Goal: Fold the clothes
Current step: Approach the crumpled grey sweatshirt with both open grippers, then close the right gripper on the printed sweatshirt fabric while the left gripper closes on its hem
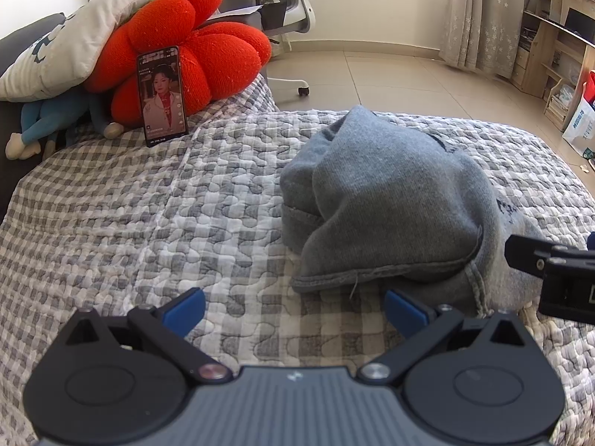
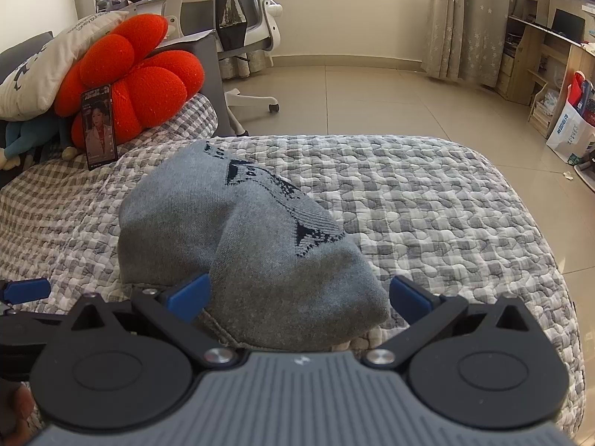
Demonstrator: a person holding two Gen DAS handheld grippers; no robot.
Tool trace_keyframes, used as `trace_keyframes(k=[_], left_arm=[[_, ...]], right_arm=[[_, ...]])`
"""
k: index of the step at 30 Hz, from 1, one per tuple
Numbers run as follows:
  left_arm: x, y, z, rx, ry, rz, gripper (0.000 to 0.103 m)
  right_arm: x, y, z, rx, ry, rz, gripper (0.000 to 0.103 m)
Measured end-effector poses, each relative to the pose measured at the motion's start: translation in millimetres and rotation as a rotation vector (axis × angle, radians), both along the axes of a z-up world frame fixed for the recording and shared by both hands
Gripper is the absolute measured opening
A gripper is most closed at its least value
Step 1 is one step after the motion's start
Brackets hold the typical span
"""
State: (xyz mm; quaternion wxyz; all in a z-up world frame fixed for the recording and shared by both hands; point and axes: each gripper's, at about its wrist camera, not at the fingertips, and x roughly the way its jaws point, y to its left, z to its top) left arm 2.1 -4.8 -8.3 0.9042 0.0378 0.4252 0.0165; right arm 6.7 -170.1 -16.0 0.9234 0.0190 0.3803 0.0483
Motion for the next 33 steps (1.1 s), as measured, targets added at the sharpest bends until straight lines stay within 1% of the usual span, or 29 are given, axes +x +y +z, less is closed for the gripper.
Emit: trace_keyframes(k=[21,27,31,33], left_arm=[[5,3,-4,-0.001,0.013,0.008,0.103],[15,15,-8,-0.030,0.029,0.048,0.103],[21,20,-12,-0.048,0.044,0.066,0.103],[23,23,-12,-0.084,0.050,0.061,0.103]], right_arm=[[2,2,-4,-0.003,0.013,0.009,0.103],[11,-5,-12,0.010,0.042,-0.018,0.103],[20,-12,-21,0.058,0.095,-0.027,0.103],[23,-14,-23,0.087,0.112,-0.027,0.103]])
